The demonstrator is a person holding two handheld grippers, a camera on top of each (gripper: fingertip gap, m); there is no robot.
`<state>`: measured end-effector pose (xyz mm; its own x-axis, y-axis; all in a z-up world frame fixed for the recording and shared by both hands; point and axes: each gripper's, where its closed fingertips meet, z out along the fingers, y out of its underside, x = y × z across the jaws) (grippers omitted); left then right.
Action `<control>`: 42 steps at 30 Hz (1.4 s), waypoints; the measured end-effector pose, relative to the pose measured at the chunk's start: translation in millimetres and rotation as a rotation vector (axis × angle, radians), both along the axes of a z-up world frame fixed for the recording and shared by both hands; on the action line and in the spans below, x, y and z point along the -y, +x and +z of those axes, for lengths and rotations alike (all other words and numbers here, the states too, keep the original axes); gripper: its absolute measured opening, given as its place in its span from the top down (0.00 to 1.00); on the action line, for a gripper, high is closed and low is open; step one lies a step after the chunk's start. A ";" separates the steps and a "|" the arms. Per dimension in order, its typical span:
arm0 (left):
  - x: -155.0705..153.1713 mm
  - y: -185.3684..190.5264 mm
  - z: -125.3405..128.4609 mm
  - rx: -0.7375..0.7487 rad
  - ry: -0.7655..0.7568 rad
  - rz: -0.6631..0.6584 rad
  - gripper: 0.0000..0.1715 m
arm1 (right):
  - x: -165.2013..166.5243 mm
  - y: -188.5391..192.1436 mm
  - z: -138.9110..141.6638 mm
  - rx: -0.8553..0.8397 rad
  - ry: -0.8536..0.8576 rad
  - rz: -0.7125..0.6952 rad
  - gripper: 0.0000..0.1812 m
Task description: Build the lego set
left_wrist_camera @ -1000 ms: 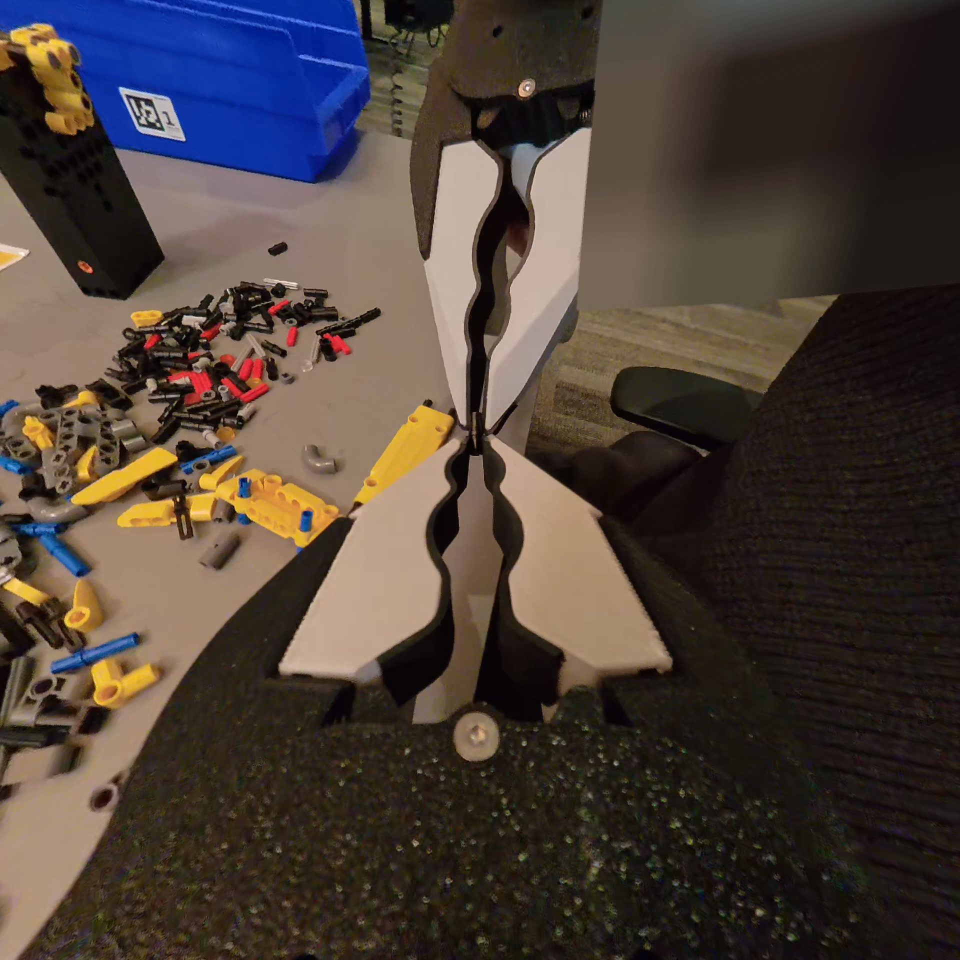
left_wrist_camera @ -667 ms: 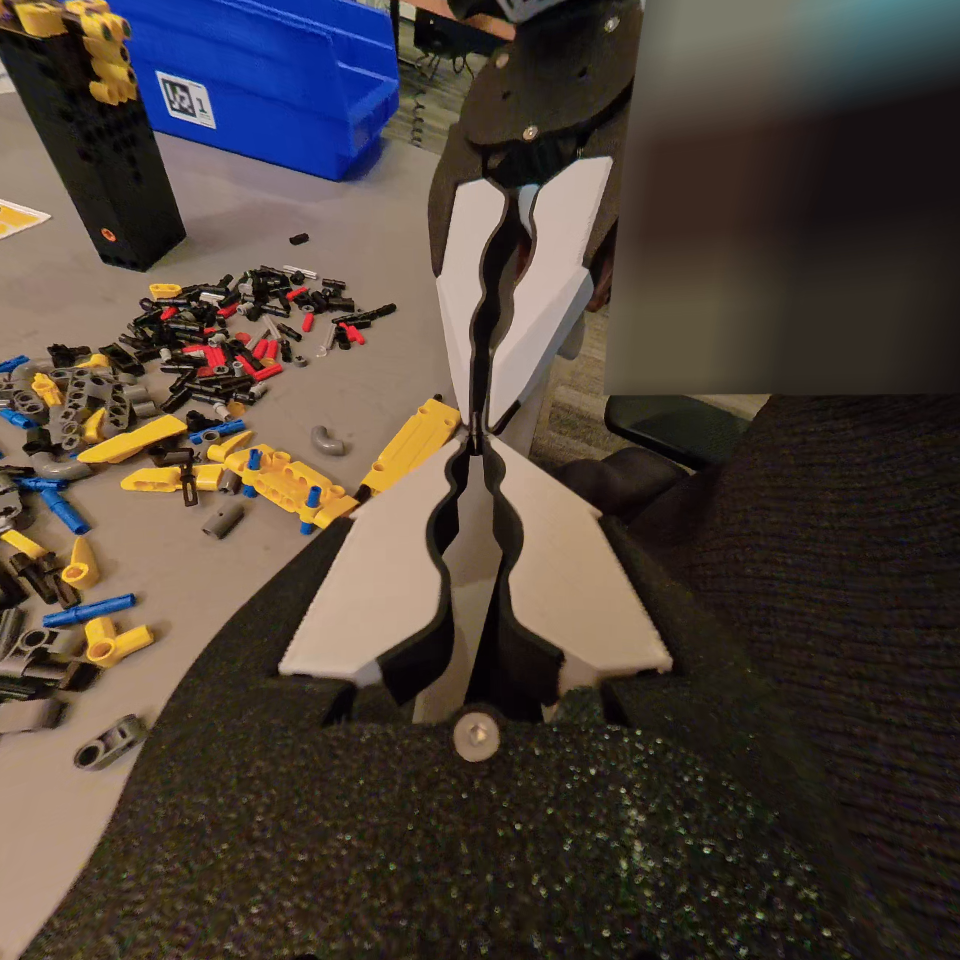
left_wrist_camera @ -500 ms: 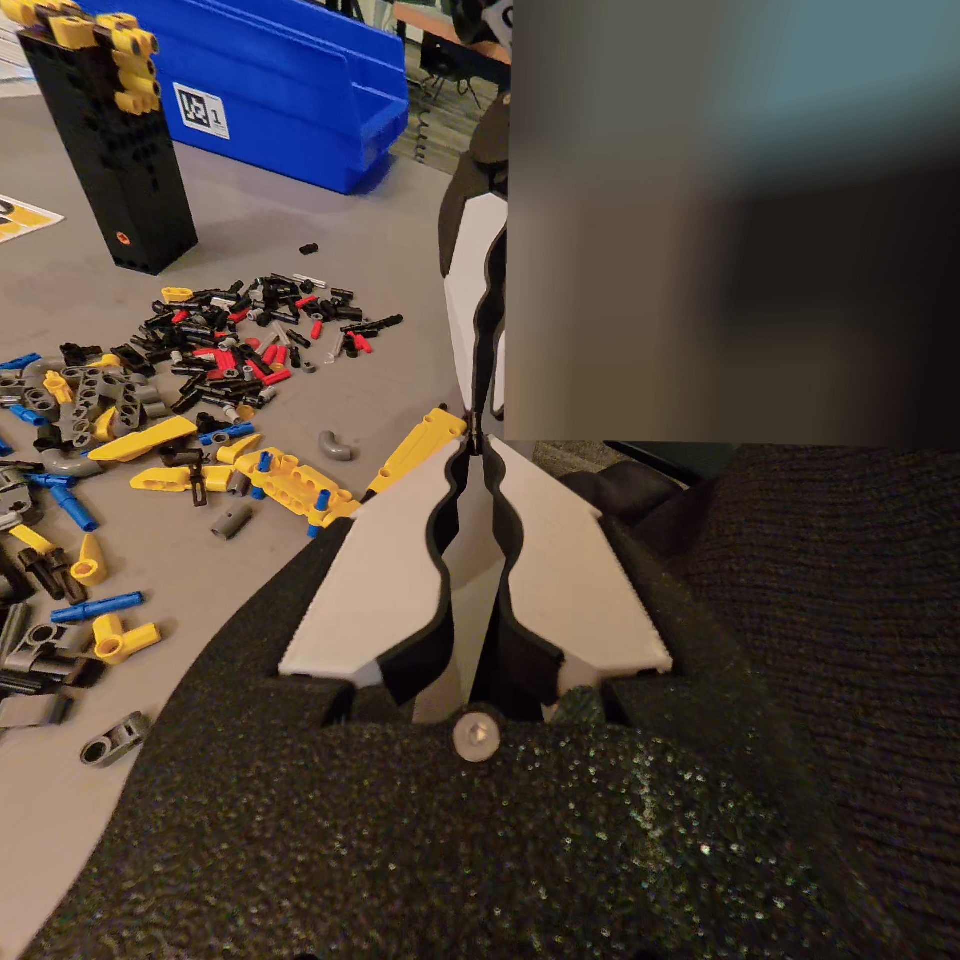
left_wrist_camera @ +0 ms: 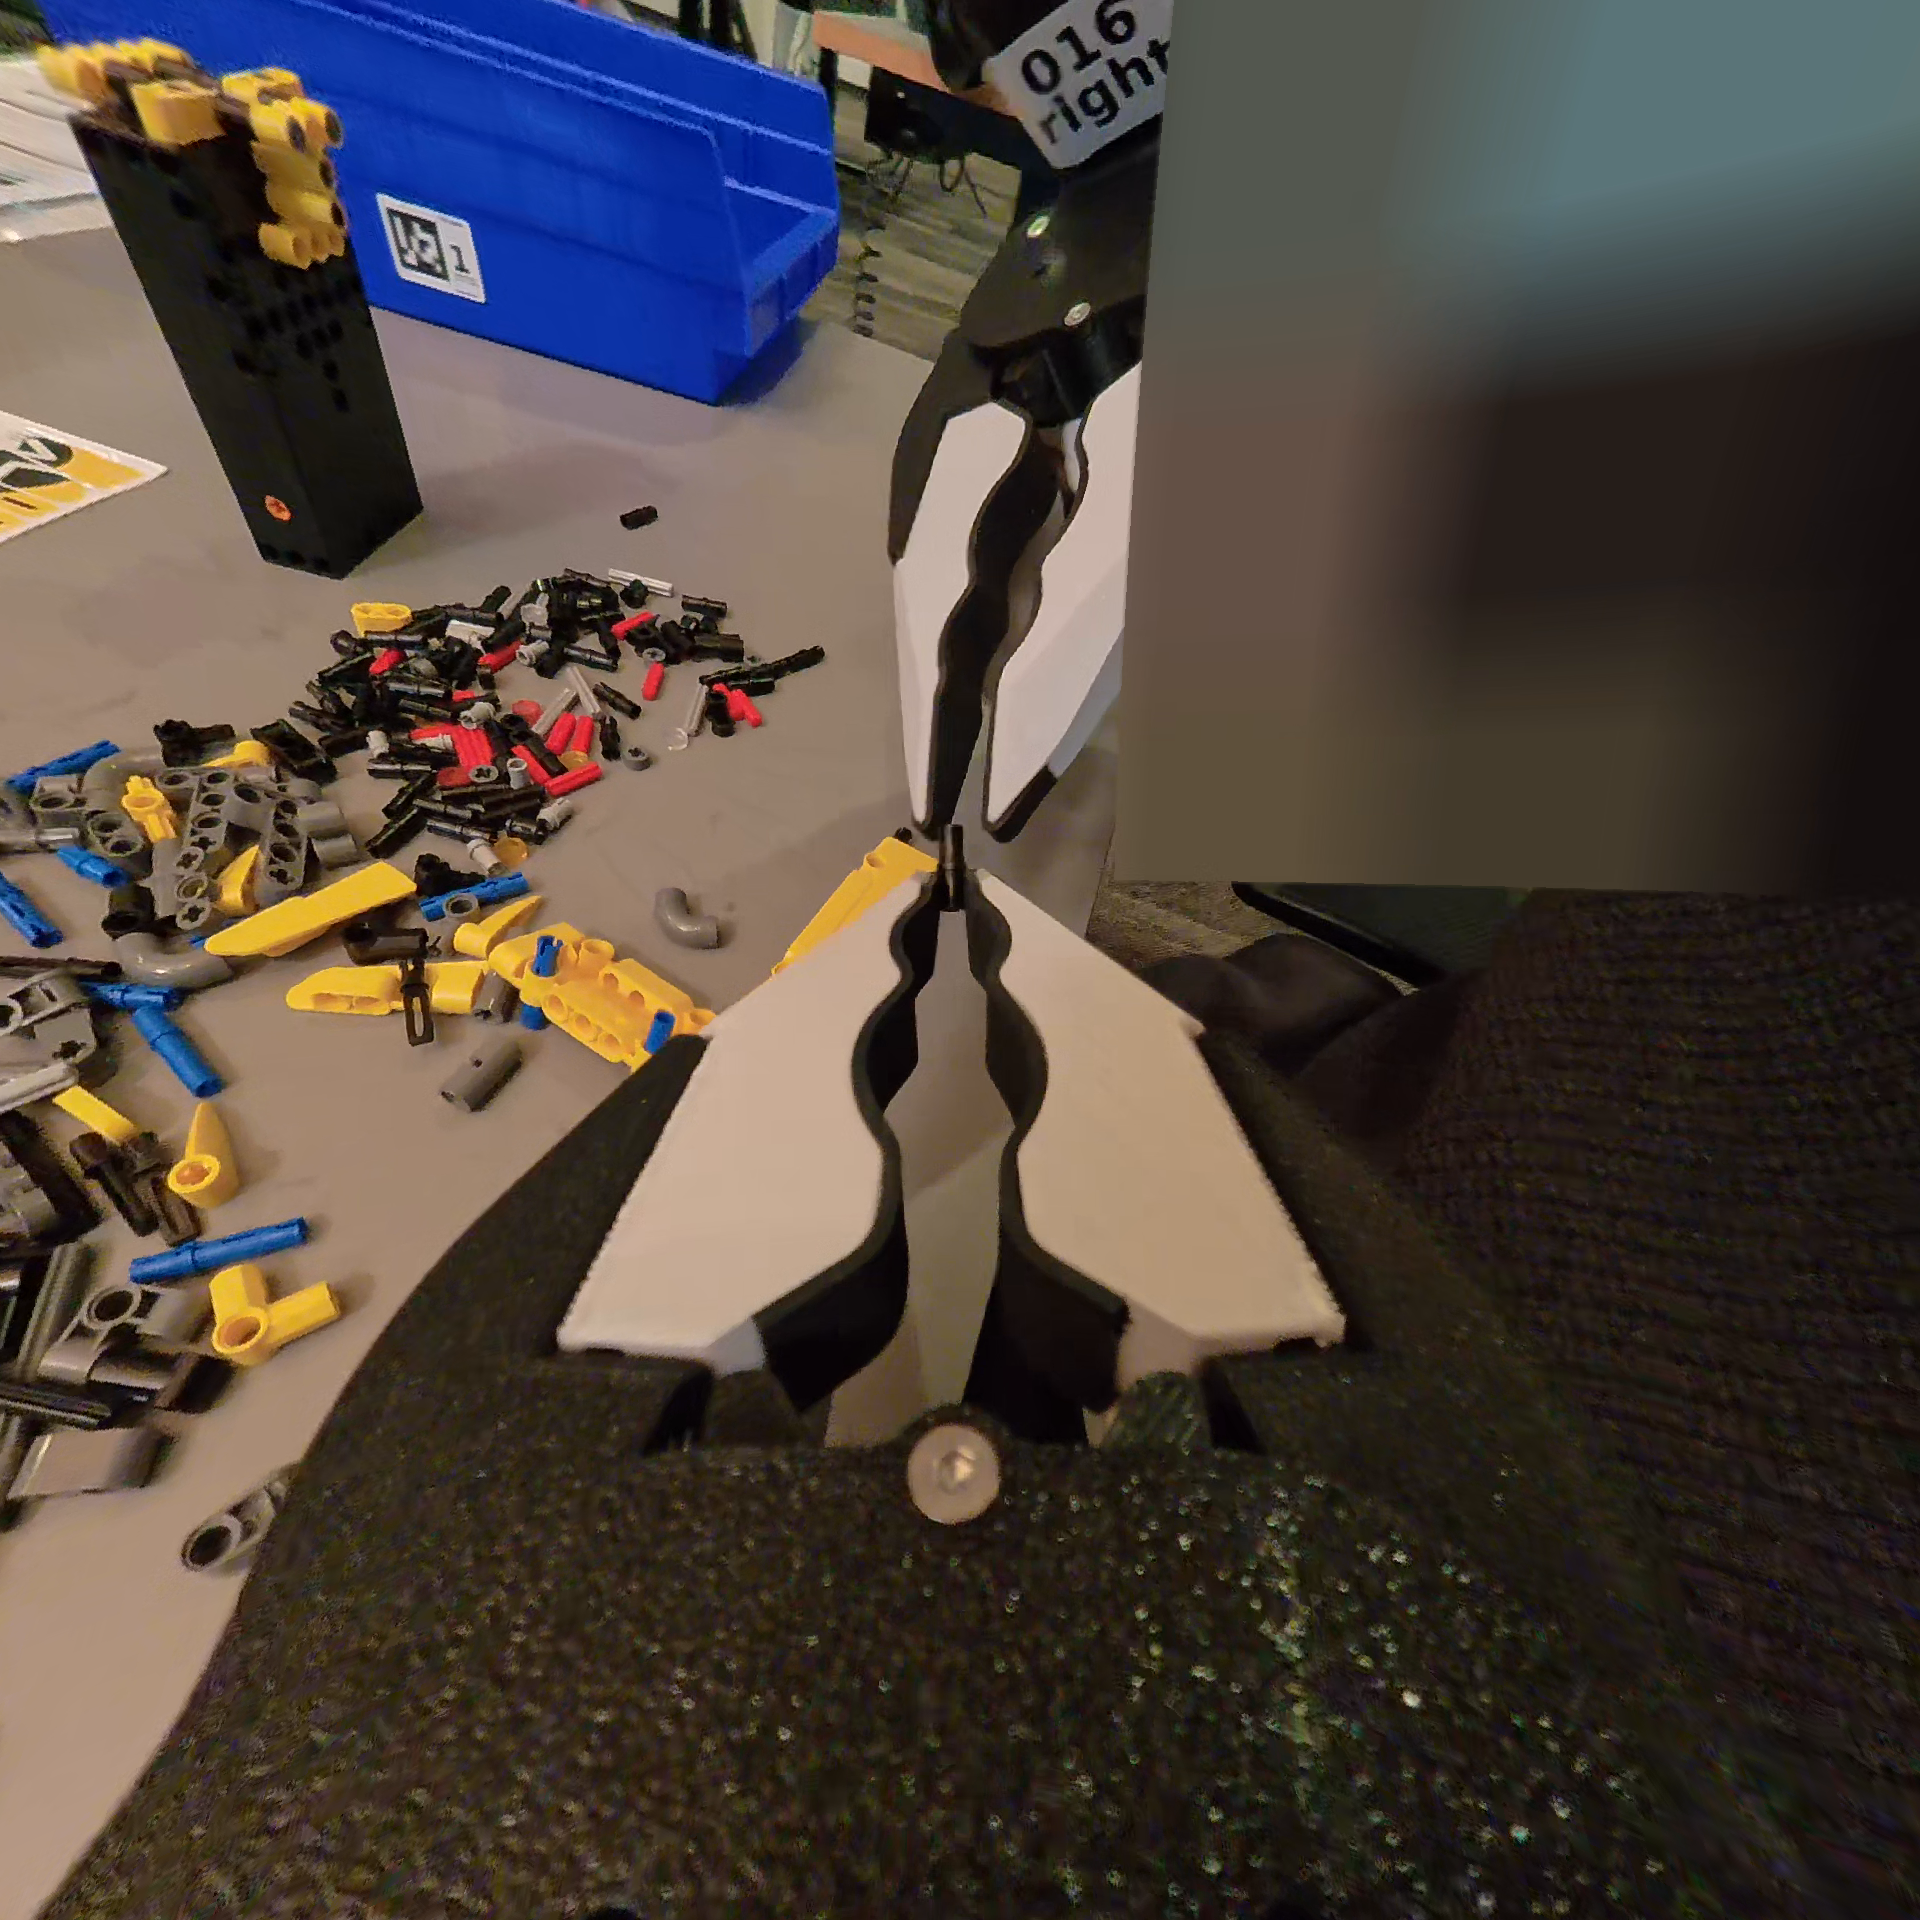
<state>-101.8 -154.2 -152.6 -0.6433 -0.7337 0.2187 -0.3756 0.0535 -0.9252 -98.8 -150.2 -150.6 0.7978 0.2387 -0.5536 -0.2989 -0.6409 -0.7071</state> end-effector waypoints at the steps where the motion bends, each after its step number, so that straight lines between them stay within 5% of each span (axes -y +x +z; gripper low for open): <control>1: 1.3 0.0 0.3 0.010 0.013 -0.002 0.98 | -0.3 -0.4 -0.4 -0.009 -0.006 -0.001 0.93; 14: 9.3 2.8 1.9 0.065 0.050 0.025 0.96 | 3.2 -1.6 3.0 -0.173 -0.033 -0.008 0.97; 16: 3.7 6.0 -1.2 0.051 0.056 0.052 0.87 | 5.0 5.2 3.5 -0.131 -0.032 -0.024 0.98; 24: -7.6 12.9 -19.5 -0.089 0.071 0.084 0.80 | 21.9 41.8 -20.4 0.241 -0.135 -0.074 0.98; 33: 2.5 26.6 -38.7 -0.153 0.250 -0.004 0.75 | 34.8 31.9 -53.7 0.645 -0.238 0.116 0.98; 42: 4.8 30.8 -58.7 -0.229 0.335 -0.065 0.75 | 31.5 32.1 -53.8 0.687 -0.257 0.153 0.98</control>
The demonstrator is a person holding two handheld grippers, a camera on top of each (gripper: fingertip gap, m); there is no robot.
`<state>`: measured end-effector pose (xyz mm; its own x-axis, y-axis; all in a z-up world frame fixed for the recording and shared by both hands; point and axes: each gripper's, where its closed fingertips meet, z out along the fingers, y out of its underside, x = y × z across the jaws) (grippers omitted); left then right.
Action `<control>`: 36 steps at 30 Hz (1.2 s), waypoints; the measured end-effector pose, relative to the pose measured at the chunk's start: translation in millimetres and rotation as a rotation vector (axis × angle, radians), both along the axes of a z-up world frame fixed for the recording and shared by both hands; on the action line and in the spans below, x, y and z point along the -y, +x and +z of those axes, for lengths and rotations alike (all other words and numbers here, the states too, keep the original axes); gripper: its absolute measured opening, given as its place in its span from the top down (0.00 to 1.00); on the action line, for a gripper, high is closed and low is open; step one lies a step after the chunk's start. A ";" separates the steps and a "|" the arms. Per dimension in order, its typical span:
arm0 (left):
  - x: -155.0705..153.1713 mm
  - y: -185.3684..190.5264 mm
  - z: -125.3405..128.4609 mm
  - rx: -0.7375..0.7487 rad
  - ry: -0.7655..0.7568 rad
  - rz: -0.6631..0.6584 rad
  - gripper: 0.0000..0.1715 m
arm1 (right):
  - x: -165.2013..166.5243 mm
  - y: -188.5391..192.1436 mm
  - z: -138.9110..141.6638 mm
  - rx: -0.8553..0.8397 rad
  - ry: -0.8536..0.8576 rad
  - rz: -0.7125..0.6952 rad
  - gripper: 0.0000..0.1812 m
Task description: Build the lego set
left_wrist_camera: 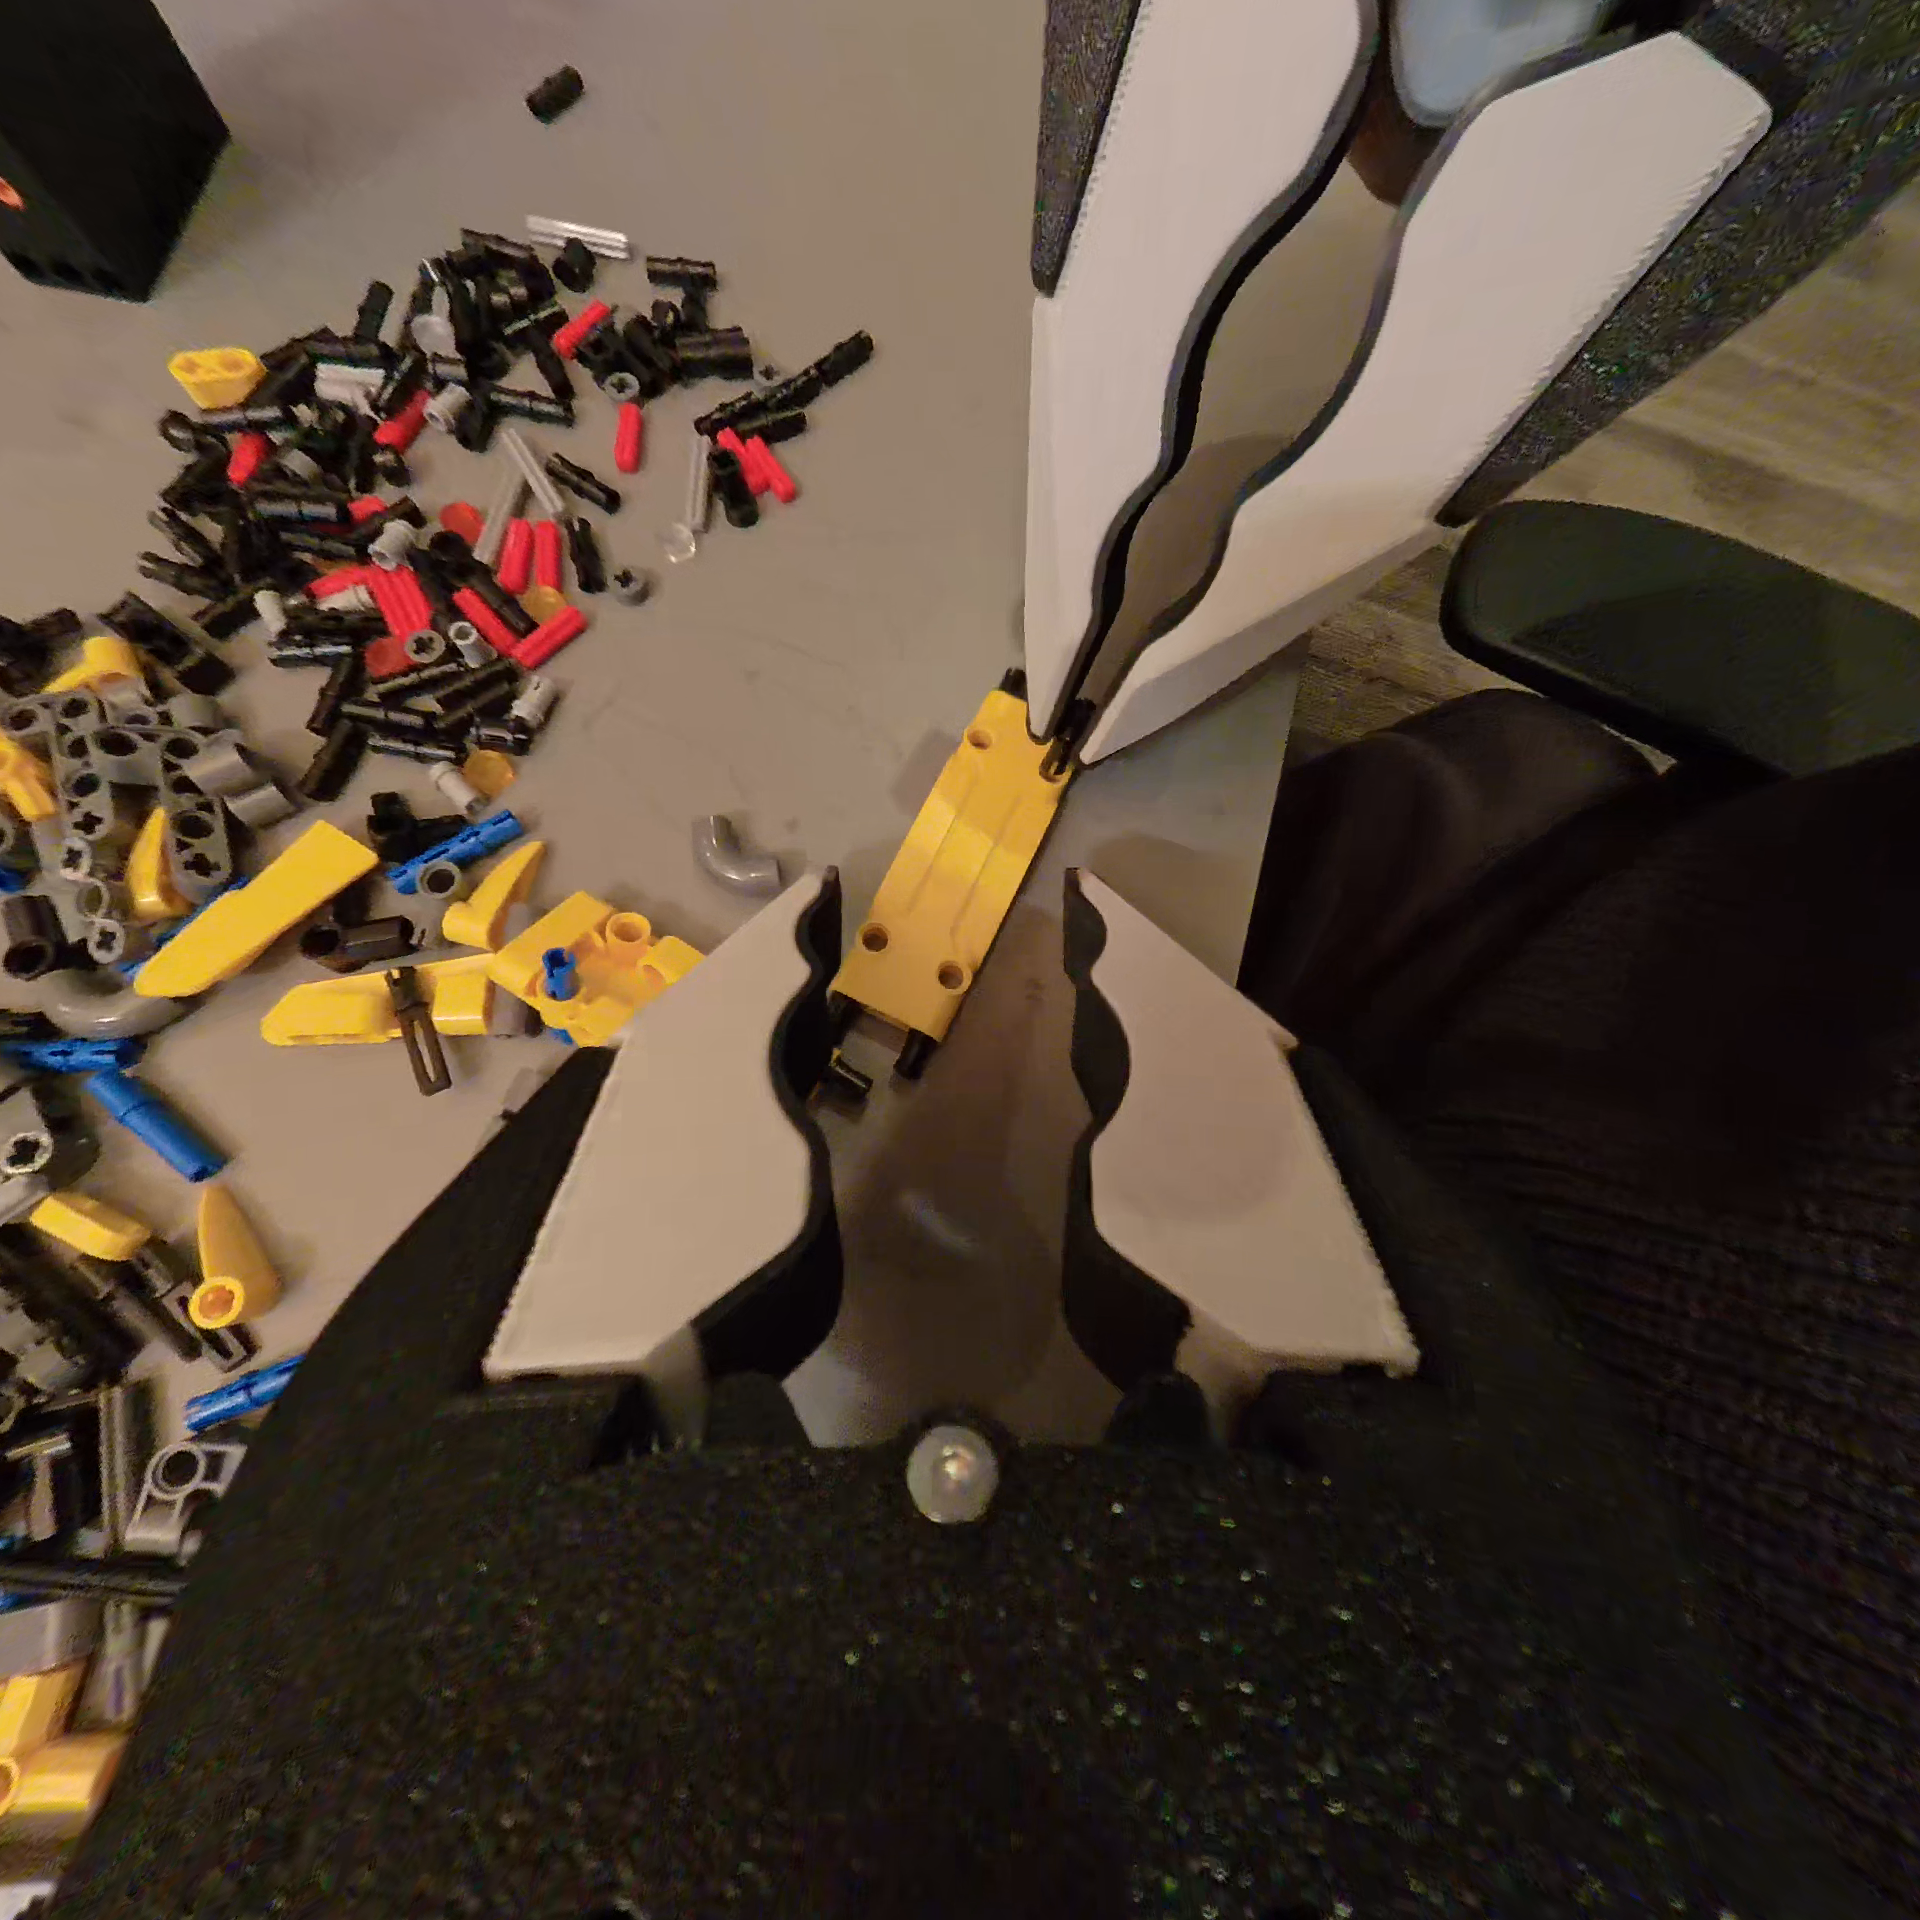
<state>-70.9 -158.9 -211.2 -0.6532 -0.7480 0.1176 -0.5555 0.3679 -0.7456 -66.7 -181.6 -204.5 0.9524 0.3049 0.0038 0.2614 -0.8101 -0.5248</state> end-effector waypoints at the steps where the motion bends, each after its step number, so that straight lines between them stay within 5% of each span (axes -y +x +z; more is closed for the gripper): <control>1: 0.0 -0.2 -1.4 -0.018 -0.008 -0.001 0.76 | 0.2 -0.5 -0.6 0.003 -0.010 0.006 0.98; 7: -2.7 0.5 -4.8 -0.038 0.001 0.016 0.82 | -0.1 -1.2 -2.5 0.019 -0.048 0.029 0.98; 36: -2.6 -1.5 -4.6 -0.047 -0.013 0.010 0.83 | 0.1 -2.9 -3.2 0.034 -0.174 0.121 0.98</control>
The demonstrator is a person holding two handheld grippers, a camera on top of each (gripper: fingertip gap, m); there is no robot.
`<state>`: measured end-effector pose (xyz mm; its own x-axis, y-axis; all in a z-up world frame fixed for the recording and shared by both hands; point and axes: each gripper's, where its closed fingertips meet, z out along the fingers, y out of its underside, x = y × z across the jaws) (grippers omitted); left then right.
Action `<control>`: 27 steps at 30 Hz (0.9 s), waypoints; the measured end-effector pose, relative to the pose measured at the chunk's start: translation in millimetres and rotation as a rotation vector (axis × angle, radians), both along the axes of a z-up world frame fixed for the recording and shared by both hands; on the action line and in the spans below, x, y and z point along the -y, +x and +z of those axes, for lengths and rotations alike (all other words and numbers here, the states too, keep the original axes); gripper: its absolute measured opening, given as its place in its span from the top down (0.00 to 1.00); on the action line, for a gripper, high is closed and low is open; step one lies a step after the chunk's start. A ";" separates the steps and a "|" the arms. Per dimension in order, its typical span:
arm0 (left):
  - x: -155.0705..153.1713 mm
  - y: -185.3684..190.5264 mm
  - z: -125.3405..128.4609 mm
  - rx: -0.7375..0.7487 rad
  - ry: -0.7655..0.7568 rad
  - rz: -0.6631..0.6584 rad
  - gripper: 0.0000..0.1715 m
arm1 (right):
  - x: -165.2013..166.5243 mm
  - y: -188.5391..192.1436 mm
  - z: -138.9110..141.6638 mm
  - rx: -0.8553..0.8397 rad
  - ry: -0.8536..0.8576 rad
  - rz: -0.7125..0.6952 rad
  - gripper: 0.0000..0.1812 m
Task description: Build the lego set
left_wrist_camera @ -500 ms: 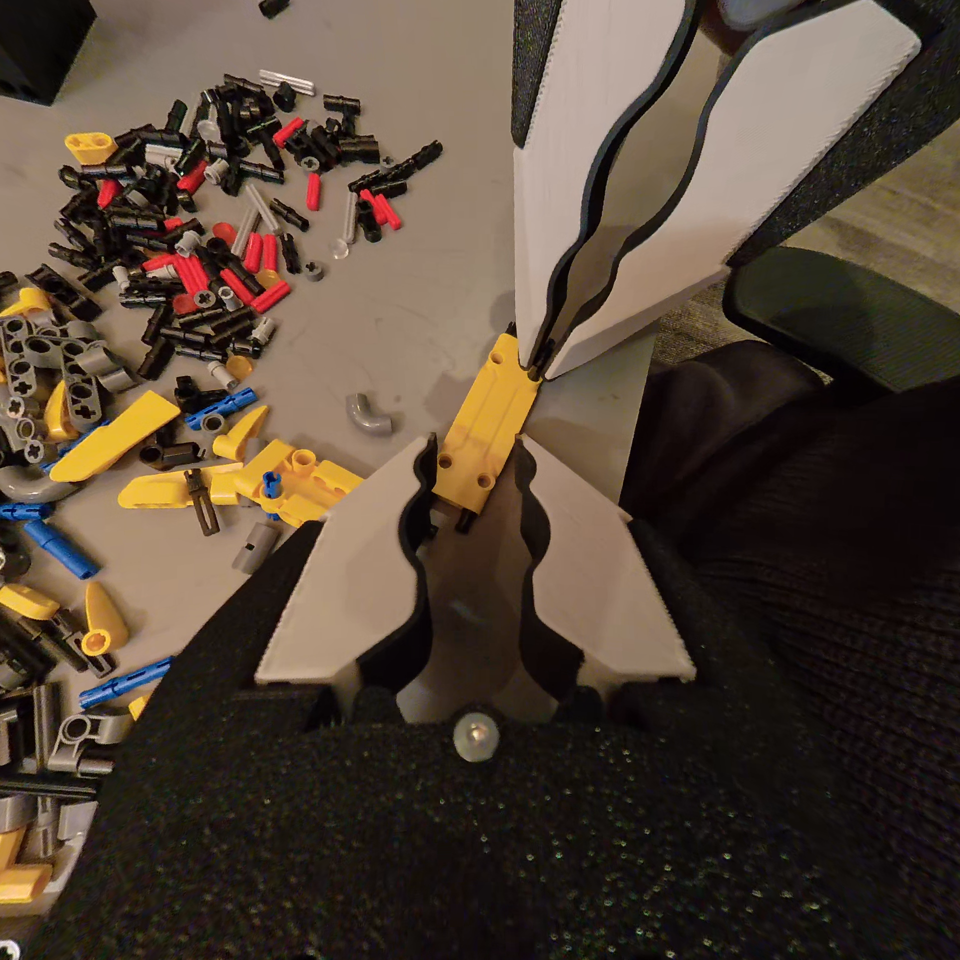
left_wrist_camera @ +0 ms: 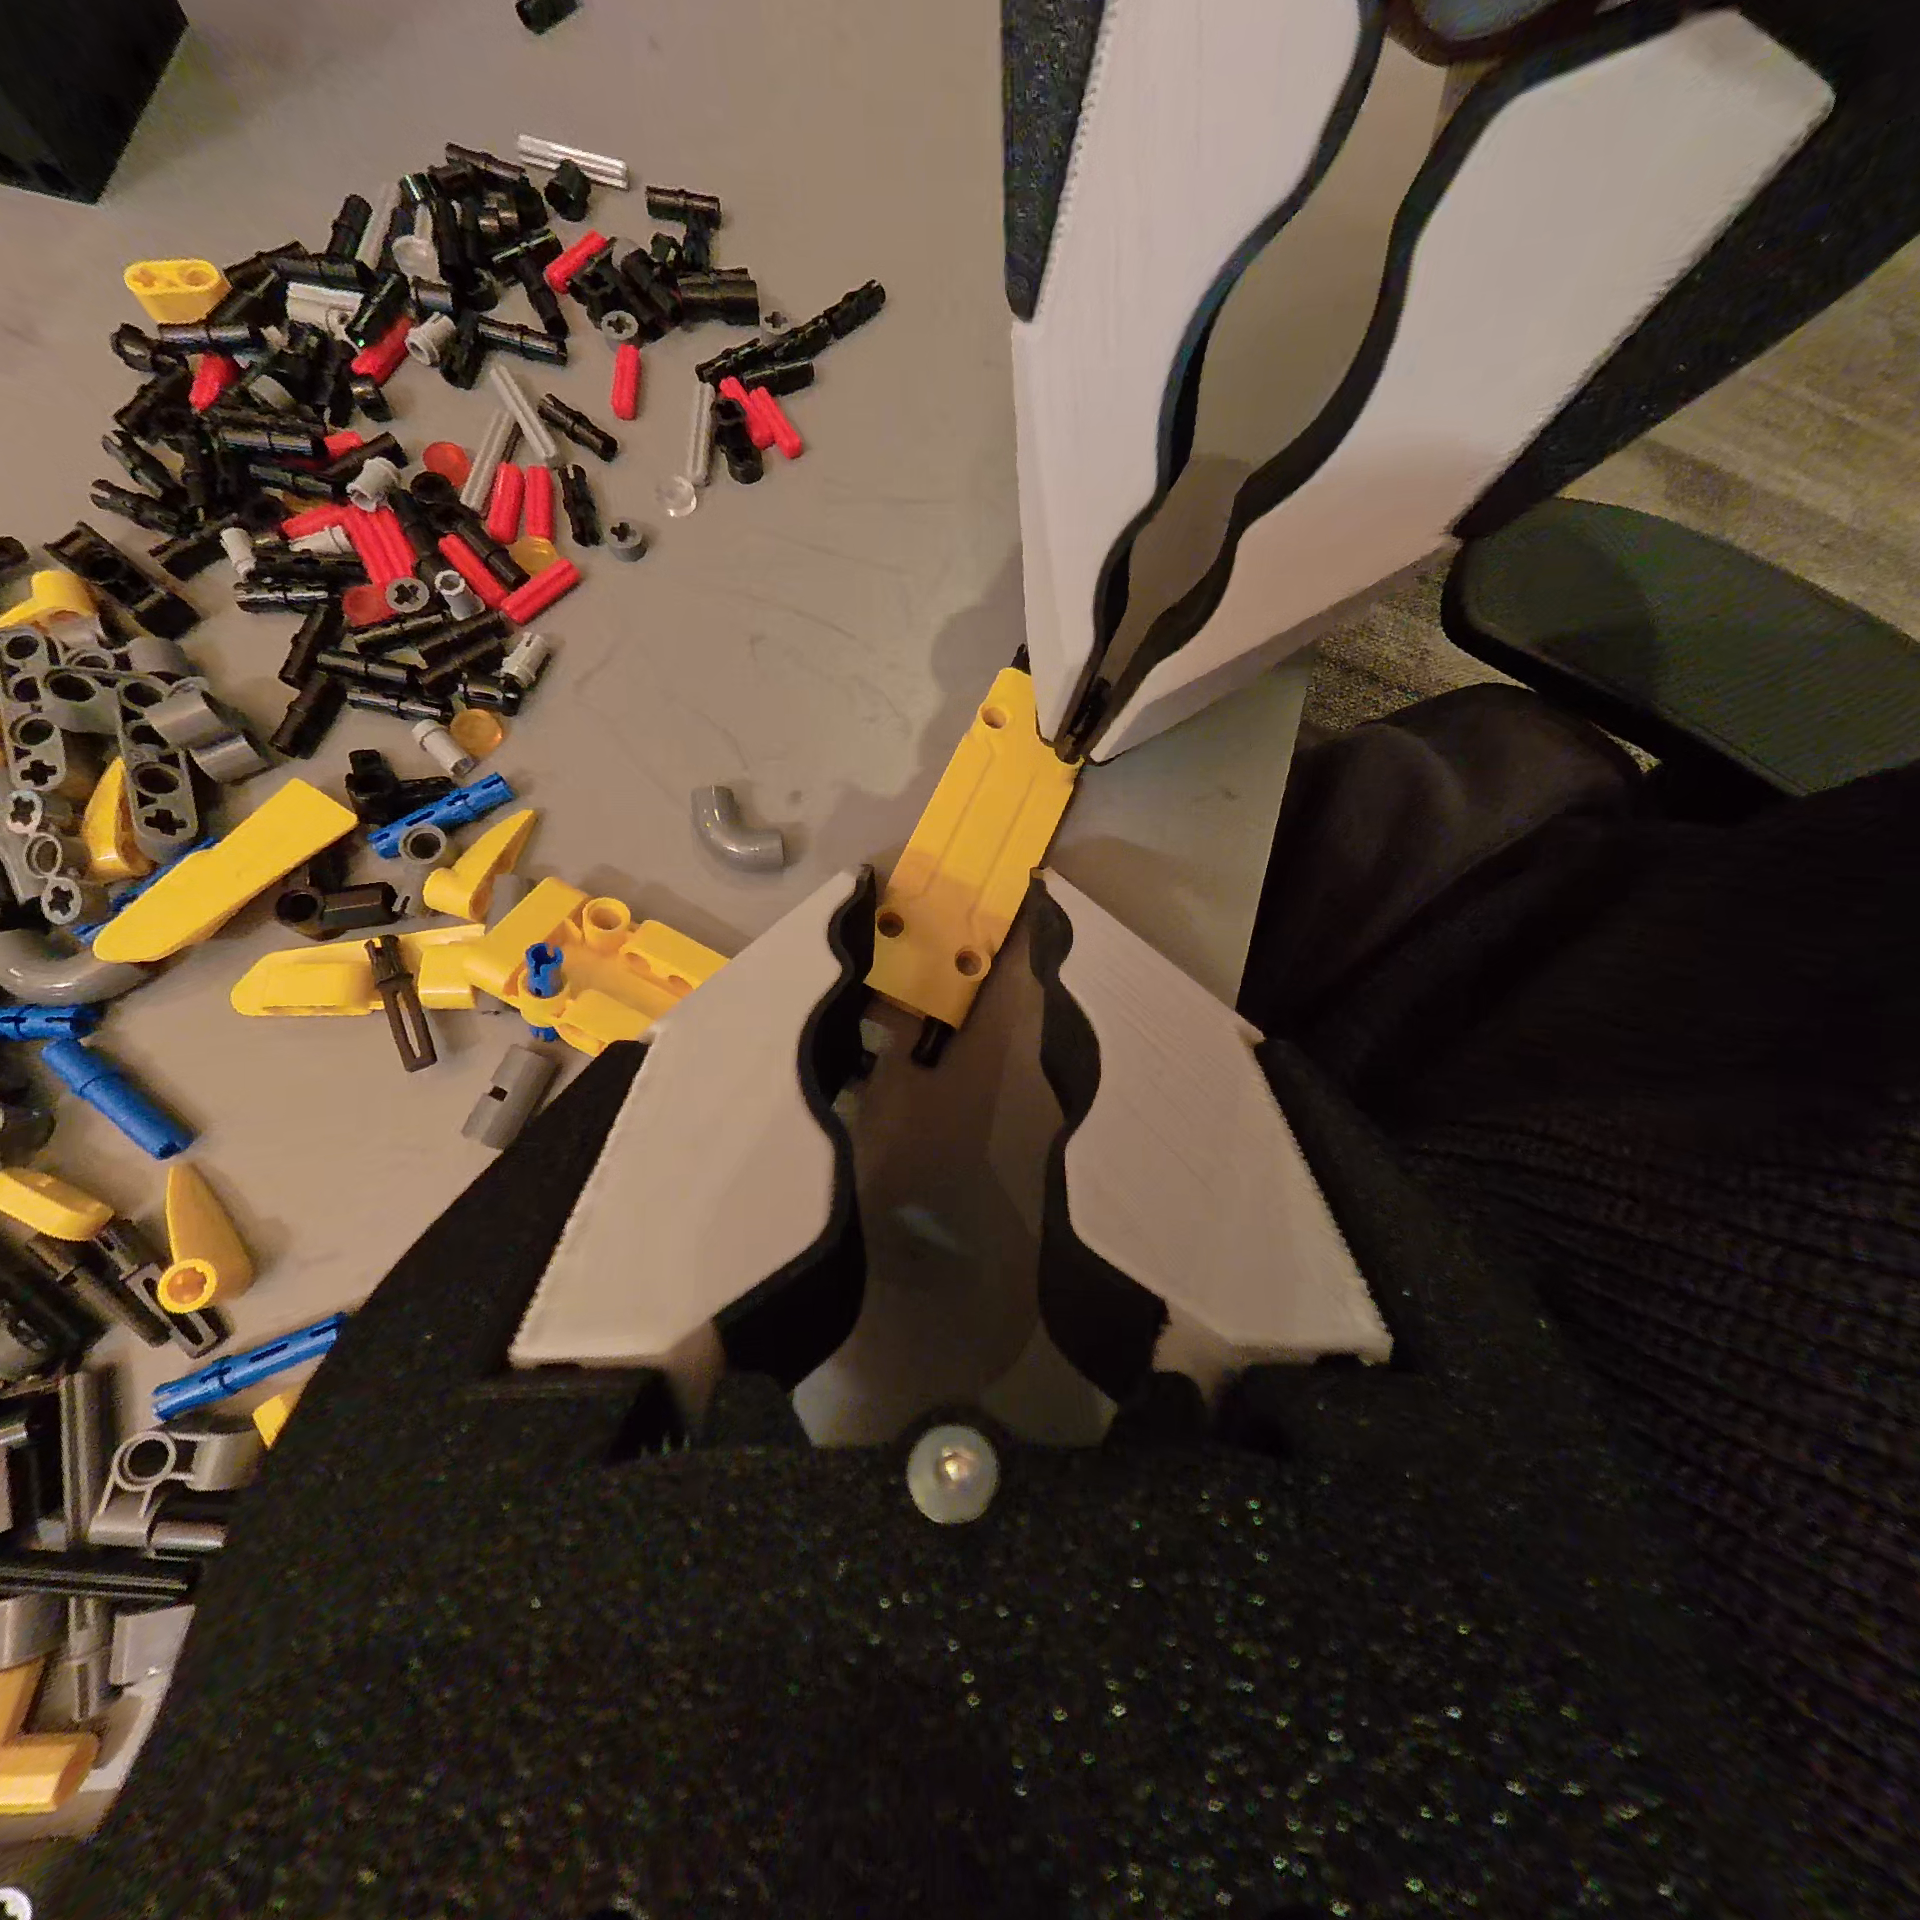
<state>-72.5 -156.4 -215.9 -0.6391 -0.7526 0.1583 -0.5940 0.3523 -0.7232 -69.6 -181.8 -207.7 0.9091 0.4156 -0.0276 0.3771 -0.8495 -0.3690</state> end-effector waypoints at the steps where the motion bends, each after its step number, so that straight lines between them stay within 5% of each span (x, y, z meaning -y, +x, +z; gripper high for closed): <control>1: 0.0 0.0 0.0 0.000 0.000 0.000 0.83 | -0.1 0.0 0.0 0.028 0.010 0.038 0.98; 11: 0.0 0.0 0.0 -0.002 -0.003 0.000 0.83 | -0.3 -0.5 -0.2 0.053 -0.003 0.125 0.98; 22: 0.0 -0.1 -0.1 -0.005 -0.007 -0.001 0.83 | -1.9 0.8 -0.2 -0.012 0.039 -0.145 0.98; 27: 0.2 -0.3 0.0 -0.005 -0.007 -0.002 0.84 | -1.9 0.8 -0.4 -0.026 0.048 -0.153 0.98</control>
